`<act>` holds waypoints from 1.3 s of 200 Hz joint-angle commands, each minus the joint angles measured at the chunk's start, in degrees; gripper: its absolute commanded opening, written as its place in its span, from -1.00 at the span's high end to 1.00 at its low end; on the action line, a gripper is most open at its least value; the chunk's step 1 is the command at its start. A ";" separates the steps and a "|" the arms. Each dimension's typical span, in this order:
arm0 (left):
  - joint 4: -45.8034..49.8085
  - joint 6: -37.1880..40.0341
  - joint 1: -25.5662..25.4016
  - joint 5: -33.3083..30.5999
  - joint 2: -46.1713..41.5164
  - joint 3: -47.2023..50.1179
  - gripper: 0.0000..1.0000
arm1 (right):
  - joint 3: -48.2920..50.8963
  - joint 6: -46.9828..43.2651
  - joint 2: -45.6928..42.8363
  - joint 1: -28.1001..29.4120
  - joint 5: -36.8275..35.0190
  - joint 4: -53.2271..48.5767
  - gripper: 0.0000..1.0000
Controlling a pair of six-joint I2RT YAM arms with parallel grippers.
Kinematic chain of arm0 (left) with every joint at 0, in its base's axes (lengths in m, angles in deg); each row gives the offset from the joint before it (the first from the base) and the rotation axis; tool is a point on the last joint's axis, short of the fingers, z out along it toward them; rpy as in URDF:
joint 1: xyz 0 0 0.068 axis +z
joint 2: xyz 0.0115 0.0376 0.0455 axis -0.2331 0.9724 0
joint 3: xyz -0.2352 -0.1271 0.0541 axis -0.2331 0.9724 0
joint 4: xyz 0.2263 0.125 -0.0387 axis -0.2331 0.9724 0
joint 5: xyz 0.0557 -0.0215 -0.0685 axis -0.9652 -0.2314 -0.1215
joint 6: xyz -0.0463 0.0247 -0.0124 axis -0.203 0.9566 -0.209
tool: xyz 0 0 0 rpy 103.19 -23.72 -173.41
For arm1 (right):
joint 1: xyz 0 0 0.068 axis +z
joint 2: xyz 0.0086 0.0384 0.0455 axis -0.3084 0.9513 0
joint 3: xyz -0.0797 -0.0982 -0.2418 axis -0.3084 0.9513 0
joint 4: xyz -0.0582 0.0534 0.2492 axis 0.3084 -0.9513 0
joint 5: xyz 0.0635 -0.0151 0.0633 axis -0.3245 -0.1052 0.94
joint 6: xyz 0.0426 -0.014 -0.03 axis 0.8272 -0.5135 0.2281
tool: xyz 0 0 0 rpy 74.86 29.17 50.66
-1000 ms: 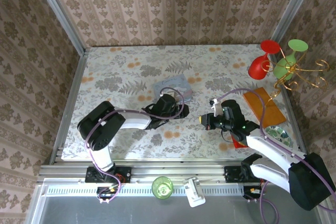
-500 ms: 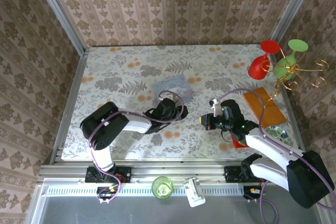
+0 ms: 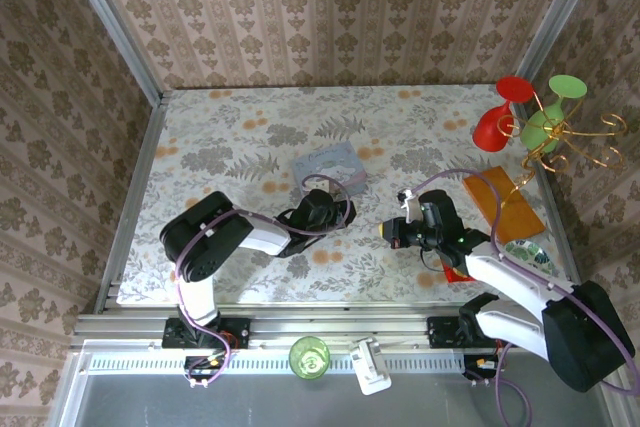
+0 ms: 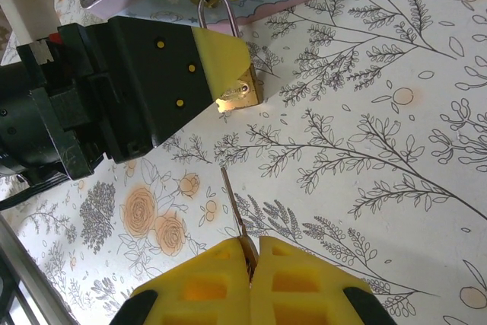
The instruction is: Unlock a padlock with a key
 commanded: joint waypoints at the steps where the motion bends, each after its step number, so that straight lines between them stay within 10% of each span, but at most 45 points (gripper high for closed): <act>1: -1.65 -1.06 -0.62 0.02 1.28 0.97 0.21 | 0.72 1.94 1.07 -0.29 1.79 2.77 1.00; 94: -12.17 -5.89 -3.06 -7.93 6.60 3.87 0.16 | -1.56 4.16 5.69 -0.33 1.34 5.01 1.00; 167: -2.02 -4.96 -5.47 -11.97 6.15 -0.68 -0.03 | 0.67 4.59 3.40 -0.31 -0.03 4.84 1.00; 260: -2.20 -3.95 -5.34 -11.16 5.77 -1.97 0.39 | 2.90 6.17 1.91 -0.33 -1.24 5.73 1.00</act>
